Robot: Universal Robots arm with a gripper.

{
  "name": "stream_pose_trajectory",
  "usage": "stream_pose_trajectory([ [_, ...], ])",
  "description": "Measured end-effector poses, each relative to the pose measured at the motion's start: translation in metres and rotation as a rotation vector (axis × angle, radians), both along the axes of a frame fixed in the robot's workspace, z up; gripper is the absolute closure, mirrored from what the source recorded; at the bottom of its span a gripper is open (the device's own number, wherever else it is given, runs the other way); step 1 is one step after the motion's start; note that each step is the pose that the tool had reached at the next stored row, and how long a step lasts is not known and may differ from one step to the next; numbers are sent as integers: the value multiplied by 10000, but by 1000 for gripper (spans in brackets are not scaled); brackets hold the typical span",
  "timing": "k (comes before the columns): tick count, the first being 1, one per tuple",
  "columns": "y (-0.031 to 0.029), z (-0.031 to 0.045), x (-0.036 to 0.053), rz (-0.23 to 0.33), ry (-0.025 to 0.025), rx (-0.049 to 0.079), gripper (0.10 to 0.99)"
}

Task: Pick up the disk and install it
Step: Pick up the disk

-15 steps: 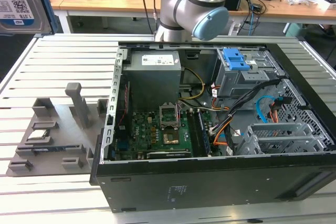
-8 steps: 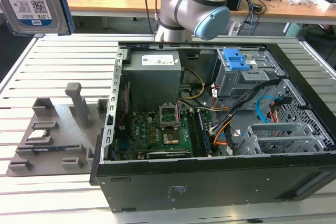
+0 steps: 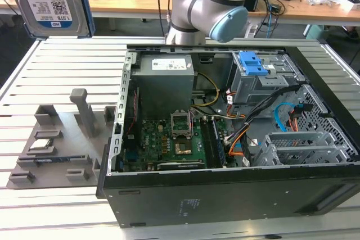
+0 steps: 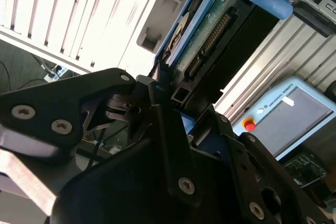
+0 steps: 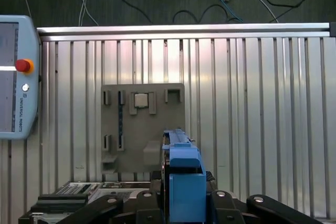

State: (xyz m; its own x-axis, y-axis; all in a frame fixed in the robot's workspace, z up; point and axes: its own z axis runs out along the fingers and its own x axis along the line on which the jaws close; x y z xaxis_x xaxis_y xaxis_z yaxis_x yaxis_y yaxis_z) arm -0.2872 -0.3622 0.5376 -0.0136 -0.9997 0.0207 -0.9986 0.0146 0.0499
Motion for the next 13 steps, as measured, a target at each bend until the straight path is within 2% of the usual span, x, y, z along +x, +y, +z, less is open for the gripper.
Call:
stream_pose_trajectory([
  [13,1,0,505,1,0,0,718],
])
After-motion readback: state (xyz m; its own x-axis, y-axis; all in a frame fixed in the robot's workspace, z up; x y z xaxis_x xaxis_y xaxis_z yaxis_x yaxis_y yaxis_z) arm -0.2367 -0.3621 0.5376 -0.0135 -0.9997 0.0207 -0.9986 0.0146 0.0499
